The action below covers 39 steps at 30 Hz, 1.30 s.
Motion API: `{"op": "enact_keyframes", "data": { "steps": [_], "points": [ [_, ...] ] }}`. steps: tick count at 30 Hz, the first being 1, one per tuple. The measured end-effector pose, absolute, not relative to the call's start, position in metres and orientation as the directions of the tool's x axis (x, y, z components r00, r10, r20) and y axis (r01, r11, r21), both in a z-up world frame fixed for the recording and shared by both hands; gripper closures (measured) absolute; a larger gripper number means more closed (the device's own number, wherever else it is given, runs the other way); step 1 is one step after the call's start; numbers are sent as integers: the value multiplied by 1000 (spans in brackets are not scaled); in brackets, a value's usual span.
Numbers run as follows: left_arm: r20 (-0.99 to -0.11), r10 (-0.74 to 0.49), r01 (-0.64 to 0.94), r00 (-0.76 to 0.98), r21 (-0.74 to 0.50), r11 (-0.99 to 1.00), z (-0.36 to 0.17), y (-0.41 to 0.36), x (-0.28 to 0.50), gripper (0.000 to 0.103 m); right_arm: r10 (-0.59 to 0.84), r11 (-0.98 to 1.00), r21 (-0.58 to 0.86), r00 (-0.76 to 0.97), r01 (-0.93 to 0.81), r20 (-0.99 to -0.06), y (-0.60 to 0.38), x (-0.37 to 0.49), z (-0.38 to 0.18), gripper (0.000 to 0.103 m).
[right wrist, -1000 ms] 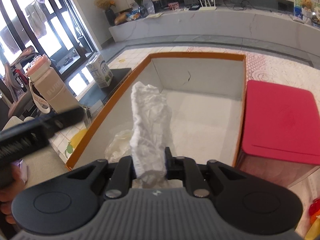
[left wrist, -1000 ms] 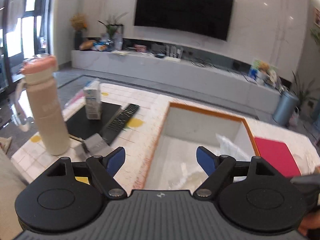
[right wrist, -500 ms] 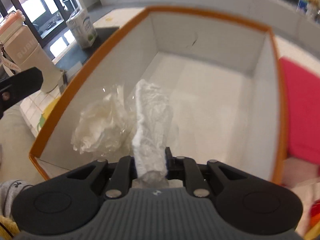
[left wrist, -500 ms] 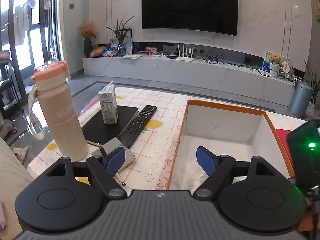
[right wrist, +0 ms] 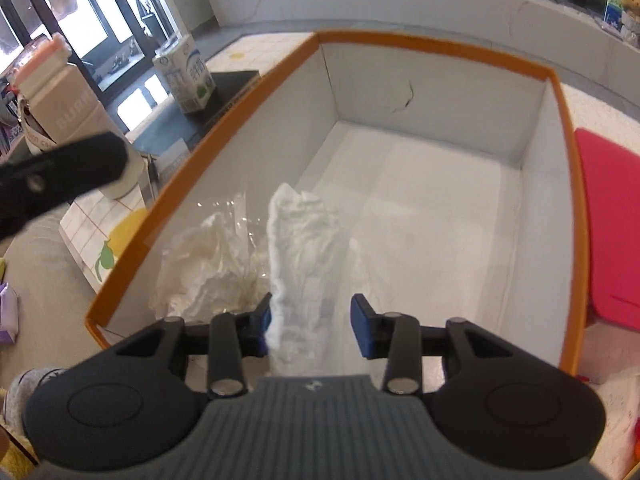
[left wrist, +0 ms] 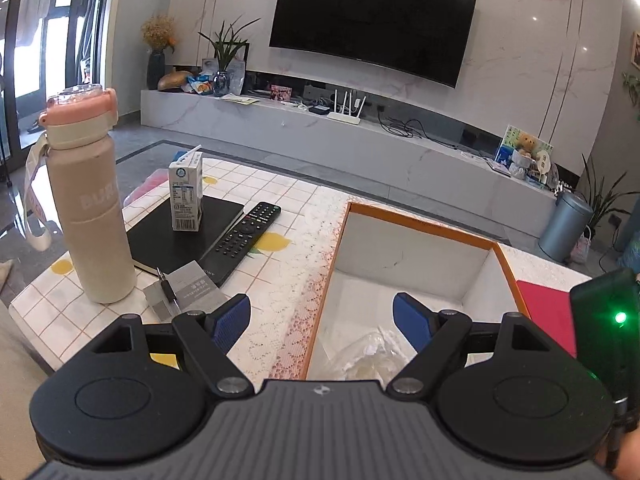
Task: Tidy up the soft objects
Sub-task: 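Open the left tool dropping the bag while the right tool releases the tissue into the box, then move both tools back to the soft-item pile, right tool over the pink knitted item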
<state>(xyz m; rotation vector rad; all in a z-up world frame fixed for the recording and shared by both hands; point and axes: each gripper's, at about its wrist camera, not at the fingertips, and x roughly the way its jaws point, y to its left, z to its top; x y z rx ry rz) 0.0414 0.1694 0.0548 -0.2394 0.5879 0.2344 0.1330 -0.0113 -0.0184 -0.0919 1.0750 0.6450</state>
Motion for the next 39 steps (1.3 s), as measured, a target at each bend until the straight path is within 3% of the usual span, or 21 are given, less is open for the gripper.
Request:
{"op": "enact_keyframes", "data": {
  "steps": [3,13,17,23,28,39],
  "points": [
    [-574,145,-271,806,-141,952,55,165,42,8,433,815,207,332,-540,-838,-12,130,-12,60],
    [-557,123,-229,821,-124,965,64,150,37,8,452,808,136,456,-573,-766,-36,107,27,20],
    [-542,44,-163,839,-174,971,69,144,36,8,465,797,113,483,-593,-742,-47,94,40,20],
    [-548,35,-138,836,-148,979,91,117,39,8,462,824,111,544,-556,-701,-72,83,59,13],
    [-497,11,-85,868,-127,988,117,89,36,8,476,844,144,597,-517,-646,-108,72,84,12],
    [-552,-128,75,824,-117,990,111,18,56,8,277,942,-12,798,-335,-535,-241,44,131,7]
  ]
}}
